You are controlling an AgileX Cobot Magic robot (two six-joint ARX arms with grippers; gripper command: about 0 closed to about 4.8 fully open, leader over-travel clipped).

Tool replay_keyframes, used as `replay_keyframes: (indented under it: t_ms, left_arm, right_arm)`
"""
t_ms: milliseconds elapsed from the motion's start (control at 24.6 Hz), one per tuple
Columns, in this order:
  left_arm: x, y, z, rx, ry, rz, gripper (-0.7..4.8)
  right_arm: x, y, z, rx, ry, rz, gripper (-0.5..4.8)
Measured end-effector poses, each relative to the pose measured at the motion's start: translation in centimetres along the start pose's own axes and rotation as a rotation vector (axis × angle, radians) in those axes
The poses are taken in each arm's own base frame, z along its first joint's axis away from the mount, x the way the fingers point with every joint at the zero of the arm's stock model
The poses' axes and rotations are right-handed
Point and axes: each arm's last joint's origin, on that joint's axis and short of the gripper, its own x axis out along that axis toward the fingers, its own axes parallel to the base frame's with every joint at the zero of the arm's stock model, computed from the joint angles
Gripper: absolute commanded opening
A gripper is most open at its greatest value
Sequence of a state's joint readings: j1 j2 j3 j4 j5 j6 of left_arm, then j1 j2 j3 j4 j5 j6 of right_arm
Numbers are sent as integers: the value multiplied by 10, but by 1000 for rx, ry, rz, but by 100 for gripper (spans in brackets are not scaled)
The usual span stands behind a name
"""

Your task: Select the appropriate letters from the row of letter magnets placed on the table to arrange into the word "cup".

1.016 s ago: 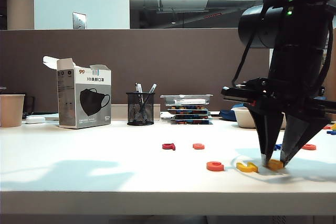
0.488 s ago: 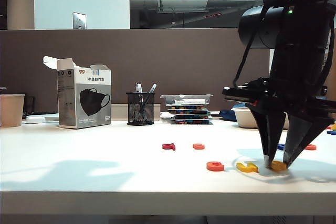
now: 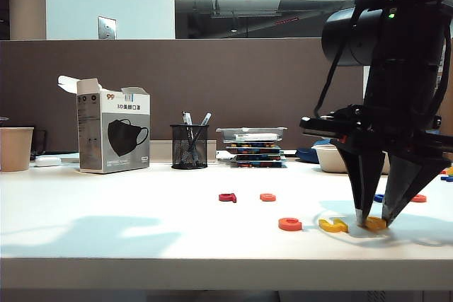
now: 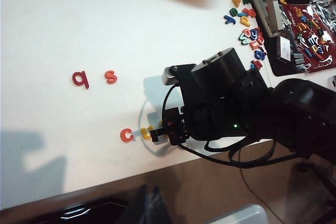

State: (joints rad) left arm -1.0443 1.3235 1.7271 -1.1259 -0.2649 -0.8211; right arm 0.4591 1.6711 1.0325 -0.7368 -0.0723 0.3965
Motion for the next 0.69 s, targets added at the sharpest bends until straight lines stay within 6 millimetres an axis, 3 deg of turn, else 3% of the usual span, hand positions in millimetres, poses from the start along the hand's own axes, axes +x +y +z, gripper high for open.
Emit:
replay_keyframes:
  t_ms: [284, 406, 691]
  left_arm:
    - [0, 0, 0, 0, 0, 0, -5]
    - [0, 0, 0, 0, 0, 0, -5]
    - [0, 0, 0, 0, 0, 0, -5]
  right_arm:
    - [0, 0, 0, 0, 0, 0, 119]
    - [0, 0, 0, 0, 0, 0, 161]
    - [0, 0, 0, 2, 4, 2, 163]
